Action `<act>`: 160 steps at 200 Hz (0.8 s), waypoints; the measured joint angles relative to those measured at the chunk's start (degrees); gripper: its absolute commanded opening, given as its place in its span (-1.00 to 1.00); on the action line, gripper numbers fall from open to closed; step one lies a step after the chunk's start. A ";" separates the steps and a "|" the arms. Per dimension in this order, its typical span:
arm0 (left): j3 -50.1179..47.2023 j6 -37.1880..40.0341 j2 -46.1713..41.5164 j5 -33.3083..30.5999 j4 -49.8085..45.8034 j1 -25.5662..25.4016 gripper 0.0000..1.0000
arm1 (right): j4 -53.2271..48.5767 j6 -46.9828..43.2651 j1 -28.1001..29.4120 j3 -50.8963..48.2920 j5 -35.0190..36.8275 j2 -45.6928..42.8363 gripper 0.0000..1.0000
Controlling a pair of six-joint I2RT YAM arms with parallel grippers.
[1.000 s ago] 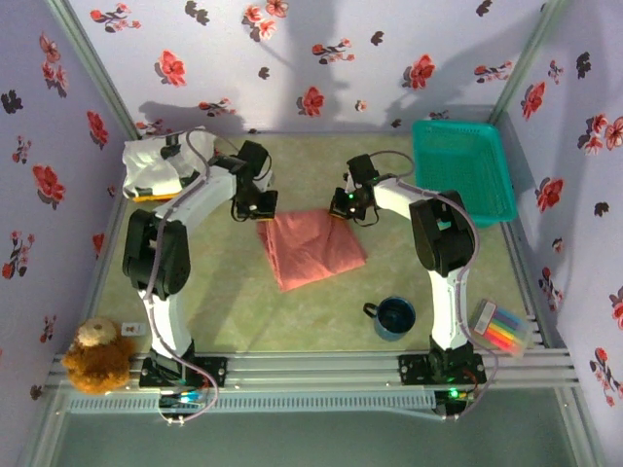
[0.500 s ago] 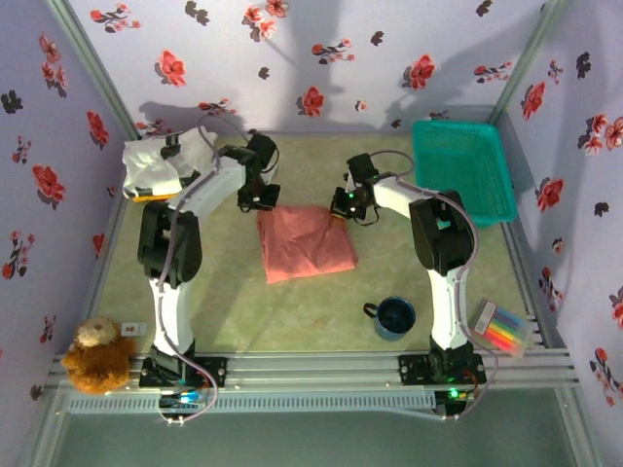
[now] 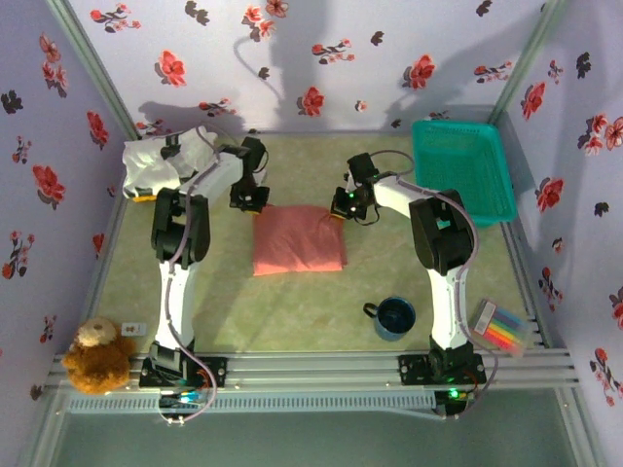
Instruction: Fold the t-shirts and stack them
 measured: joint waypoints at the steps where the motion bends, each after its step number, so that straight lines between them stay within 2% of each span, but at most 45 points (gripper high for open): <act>1: 0.02 0.00 0.07 0.02 0.00 0.02 -1.00 | 0.00 0.00 0.00 0.00 -0.02 0.00 -1.00; 57: 5.55 1.92 4.50 5.25 -1.92 2.86 -1.00 | -0.55 0.00 -0.20 0.13 -0.66 0.00 -1.00; 83: 5.55 2.38 4.50 6.49 -2.01 3.15 -0.99 | -1.68 -0.31 -0.26 0.37 -1.44 0.02 -0.42; 88: 5.55 2.38 4.50 6.69 -2.01 3.19 -0.89 | -2.03 -0.20 -0.28 0.39 -1.88 0.02 -0.30; 100: 5.55 2.49 4.50 7.50 -2.05 3.39 -0.65 | -3.02 -0.15 -0.31 1.16 -2.93 0.02 -0.14; 111: 5.55 2.86 4.50 8.20 -2.23 3.52 -0.38 | -3.96 -0.33 -0.24 1.88 -3.21 0.02 -0.06; 130: 6.05 2.36 4.48 8.76 -3.21 3.67 -0.04 | -6.27 -0.24 -0.22 2.89 -3.56 0.02 0.03; 160: 7.54 1.64 3.13 9.01 -4.66 3.96 0.32 | -9.70 0.09 -0.24 3.39 -3.26 -1.03 0.32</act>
